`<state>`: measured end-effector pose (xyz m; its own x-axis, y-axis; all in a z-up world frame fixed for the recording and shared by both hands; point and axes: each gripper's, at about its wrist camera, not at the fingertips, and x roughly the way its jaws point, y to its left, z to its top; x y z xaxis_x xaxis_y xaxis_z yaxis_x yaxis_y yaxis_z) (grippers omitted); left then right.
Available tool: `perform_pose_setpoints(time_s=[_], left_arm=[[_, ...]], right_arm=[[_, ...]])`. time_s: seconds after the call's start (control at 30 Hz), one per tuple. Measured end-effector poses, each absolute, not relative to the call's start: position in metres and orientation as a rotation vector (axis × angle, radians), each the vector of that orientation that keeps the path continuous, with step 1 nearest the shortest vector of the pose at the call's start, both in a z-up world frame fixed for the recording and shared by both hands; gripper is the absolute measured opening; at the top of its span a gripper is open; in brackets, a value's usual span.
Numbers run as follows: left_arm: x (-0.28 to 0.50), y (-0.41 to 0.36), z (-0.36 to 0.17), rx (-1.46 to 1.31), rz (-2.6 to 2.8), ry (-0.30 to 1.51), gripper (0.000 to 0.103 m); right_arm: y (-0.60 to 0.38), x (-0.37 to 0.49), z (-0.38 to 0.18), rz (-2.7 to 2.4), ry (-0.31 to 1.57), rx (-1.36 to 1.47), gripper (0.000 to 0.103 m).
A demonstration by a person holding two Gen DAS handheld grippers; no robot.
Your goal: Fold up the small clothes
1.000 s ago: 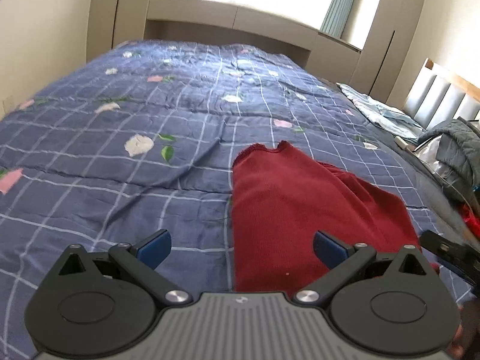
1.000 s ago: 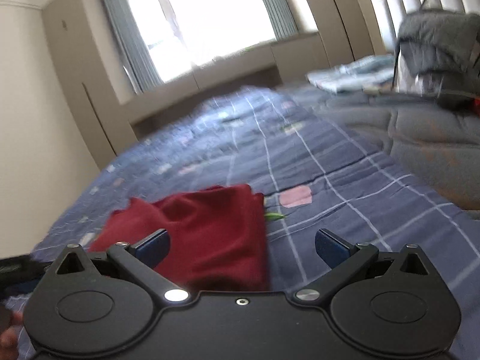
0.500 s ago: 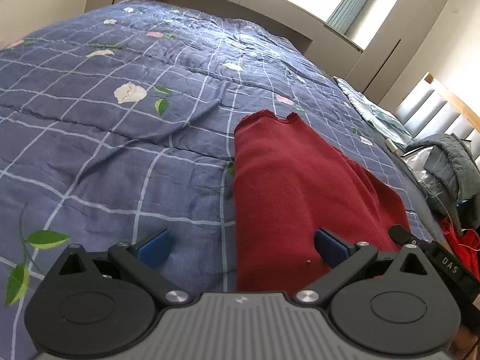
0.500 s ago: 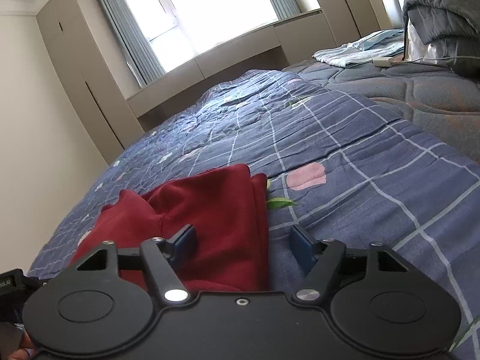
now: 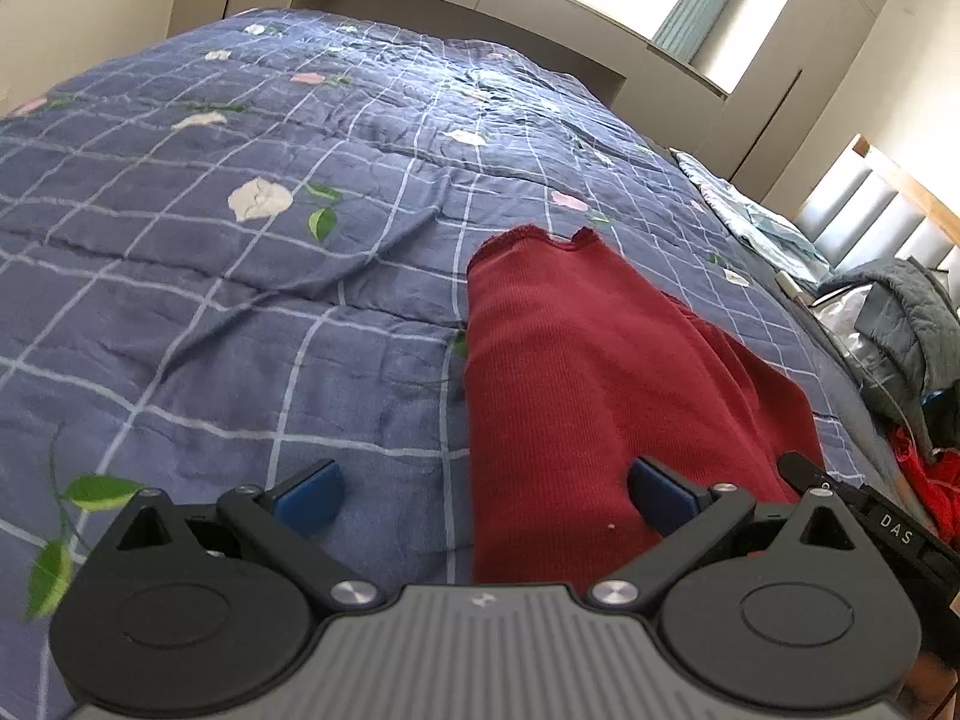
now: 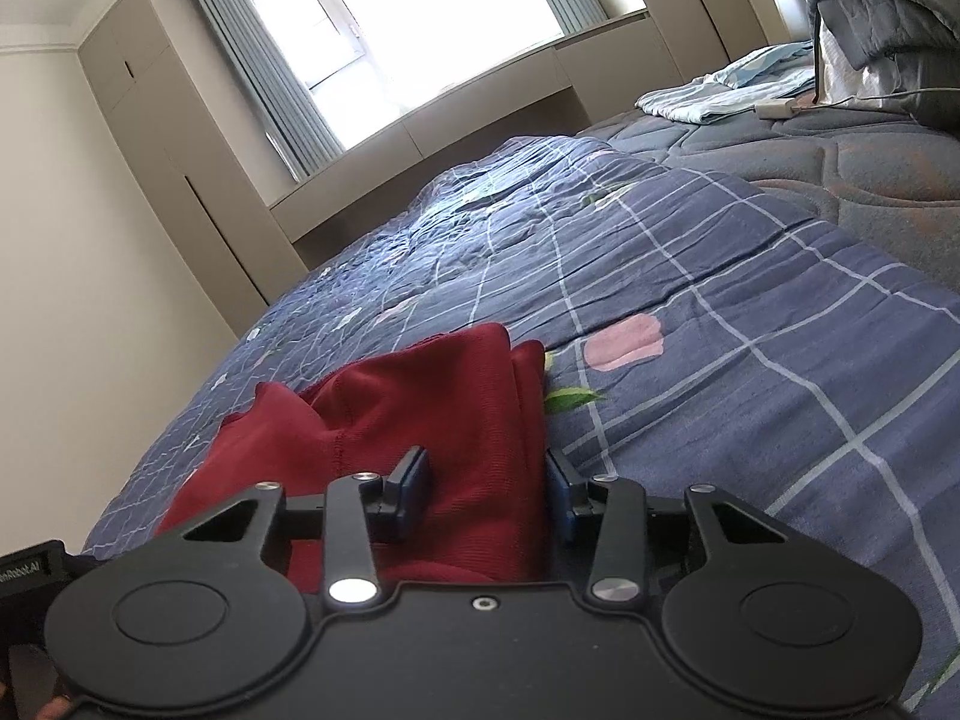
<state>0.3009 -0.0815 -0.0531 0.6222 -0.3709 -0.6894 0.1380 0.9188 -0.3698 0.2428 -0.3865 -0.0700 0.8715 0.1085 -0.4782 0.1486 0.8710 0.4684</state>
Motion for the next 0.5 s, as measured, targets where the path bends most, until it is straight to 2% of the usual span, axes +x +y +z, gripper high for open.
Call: perform_pose_setpoints(time_s=[0.17,0.3,0.5], left_arm=[[0.307,-0.081,-0.048,-0.26,-0.338,0.884,0.102],[0.321,-0.069,-0.057,-0.389,-0.373,0.97,0.102],[0.317,-0.074,-0.06,-0.377,-0.366,0.949,0.102]], right_arm=[[-0.386,0.243,-0.07,-0.022,0.518,0.52,0.044],[-0.386,0.243,-0.07,-0.022,0.517,0.522,0.044],[-0.386,0.243,-0.071,-0.023,0.517,0.522,0.044]])
